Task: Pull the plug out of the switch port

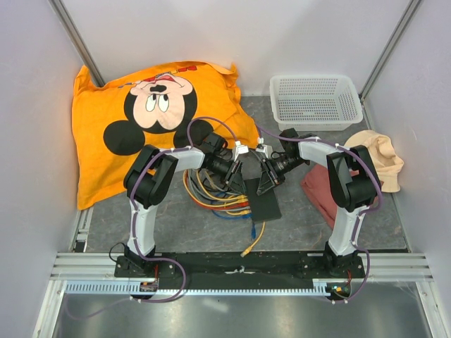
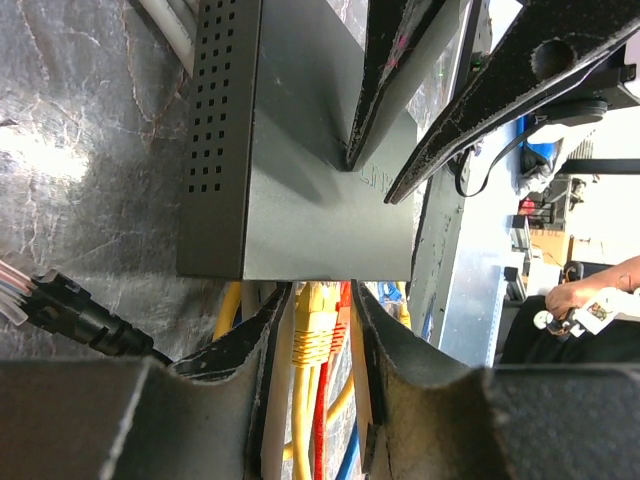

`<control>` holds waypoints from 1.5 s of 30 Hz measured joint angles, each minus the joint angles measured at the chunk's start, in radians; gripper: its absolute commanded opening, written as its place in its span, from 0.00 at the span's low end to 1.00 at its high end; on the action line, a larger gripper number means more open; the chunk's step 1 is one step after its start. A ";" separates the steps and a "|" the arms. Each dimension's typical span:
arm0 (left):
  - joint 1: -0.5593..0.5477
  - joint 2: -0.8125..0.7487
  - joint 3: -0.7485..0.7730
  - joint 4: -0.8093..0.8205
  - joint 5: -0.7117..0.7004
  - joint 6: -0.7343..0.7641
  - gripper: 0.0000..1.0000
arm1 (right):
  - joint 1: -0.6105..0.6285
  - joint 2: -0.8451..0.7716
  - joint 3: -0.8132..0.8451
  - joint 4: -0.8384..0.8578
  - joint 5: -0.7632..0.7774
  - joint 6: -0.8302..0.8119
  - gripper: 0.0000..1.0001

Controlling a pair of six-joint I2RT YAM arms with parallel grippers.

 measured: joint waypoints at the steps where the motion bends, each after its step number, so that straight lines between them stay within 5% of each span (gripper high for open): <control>1: 0.000 0.000 0.000 -0.002 0.000 0.002 0.34 | 0.000 0.001 0.000 0.000 -0.002 0.000 0.33; 14: -0.016 0.016 0.021 -0.061 -0.018 0.053 0.38 | -0.001 0.006 0.001 -0.001 -0.008 0.003 0.33; 26: -0.023 0.028 0.039 -0.096 -0.026 0.064 0.27 | -0.001 0.006 0.001 -0.001 -0.010 0.003 0.33; 36: -0.010 0.072 0.071 -0.131 0.037 0.080 0.02 | -0.002 0.008 0.001 -0.003 -0.011 0.003 0.33; 45: -0.006 0.089 0.089 -0.156 0.038 0.087 0.02 | 0.002 0.007 0.001 0.002 0.007 0.031 0.32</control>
